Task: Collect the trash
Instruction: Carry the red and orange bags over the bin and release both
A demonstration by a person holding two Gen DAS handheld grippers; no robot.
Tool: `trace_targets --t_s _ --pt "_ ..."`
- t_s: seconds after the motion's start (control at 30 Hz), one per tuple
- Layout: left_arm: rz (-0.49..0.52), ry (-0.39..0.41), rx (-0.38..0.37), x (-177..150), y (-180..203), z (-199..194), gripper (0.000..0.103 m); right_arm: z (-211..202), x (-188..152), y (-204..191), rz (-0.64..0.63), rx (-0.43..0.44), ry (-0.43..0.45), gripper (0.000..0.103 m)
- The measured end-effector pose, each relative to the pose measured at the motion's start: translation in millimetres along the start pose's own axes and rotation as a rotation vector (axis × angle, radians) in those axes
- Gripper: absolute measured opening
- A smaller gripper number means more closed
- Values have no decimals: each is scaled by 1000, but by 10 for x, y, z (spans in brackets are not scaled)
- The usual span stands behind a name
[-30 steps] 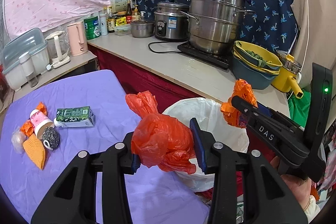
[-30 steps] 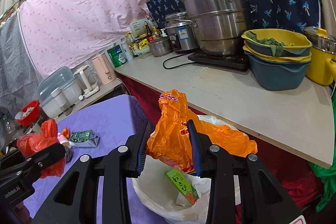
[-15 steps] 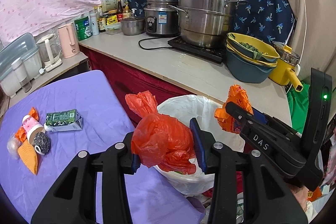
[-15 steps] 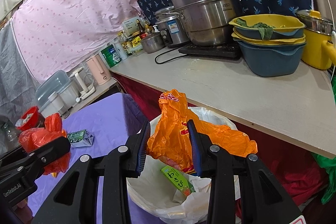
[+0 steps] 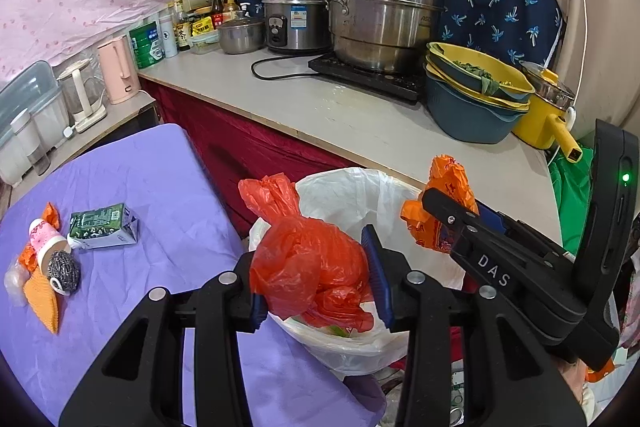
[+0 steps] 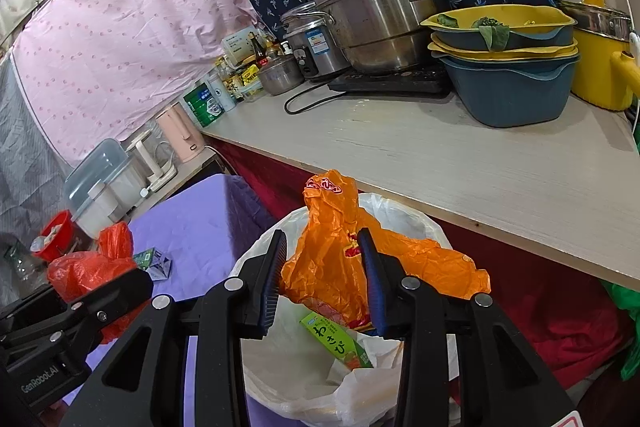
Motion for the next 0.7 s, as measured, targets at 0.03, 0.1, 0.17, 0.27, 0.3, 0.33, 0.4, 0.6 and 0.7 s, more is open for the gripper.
trace_targets --t_s 0.03,0.1,0.17,0.27,0.3,0.33,0.4,0.6,0.7 --pt "2 -1 -1 1 11 19 39 9 3 8 3 1 -1 37" --pt "2 -7 -4 1 30 64 40 24 7 24 7 1 -3 38" --pt "6 -11 -7 -3 49 100 41 22 9 29 6 -3 3 38" --pt "10 -14 -11 -10 75 145 42 16 24 17 2 -9 10 41" --pt "10 -15 -11 -11 82 155 43 19 35 14 3 -8 11 41" --pt "9 -14 -10 -11 85 163 43 21 45 13 4 -4 12 42" --pt "14 -11 -7 -6 90 168 44 19 67 6 0 -3 17 47" --pt "8 -7 11 21 64 182 47 -23 123 -31 -6 0 36 47" --pt "3 3 19 39 36 156 50 -56 146 -45 -11 0 45 47"
Point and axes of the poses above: each gripper's, at about its wrist camera, not at the fingertips, and z roughly the way its jaws point, y to its right, x to its top, the point moved 1 cm from there along z, roughly the way its jaws point, and after that the axes turned 10 degrees about y, right-handed, at the moved point
